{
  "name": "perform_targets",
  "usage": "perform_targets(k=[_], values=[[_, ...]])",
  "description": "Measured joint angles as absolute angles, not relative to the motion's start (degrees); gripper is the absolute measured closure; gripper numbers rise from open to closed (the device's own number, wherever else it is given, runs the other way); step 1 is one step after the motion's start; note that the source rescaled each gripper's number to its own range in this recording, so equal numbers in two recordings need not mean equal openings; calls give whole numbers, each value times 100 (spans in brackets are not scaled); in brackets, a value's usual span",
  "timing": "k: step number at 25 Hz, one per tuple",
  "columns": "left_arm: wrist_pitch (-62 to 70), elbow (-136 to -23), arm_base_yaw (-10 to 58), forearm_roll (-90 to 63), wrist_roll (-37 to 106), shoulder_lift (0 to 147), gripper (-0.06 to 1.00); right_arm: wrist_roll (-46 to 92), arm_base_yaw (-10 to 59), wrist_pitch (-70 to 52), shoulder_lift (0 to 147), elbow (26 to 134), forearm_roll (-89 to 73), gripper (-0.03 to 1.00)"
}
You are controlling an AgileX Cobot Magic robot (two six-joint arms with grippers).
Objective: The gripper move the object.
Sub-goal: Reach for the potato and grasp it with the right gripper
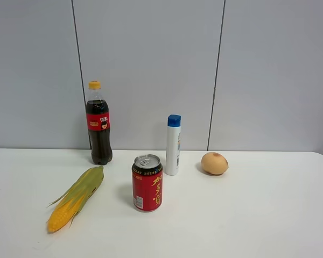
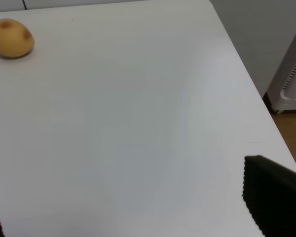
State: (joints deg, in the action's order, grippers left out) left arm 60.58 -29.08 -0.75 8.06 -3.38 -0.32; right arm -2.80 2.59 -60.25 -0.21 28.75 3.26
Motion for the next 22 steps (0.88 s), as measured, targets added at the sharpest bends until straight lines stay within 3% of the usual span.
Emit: perform_targets(k=[22], values=[[6058,-2908,-75,806,-338,-32,-6,-280,259,-6025,-21,2875,326,-2]])
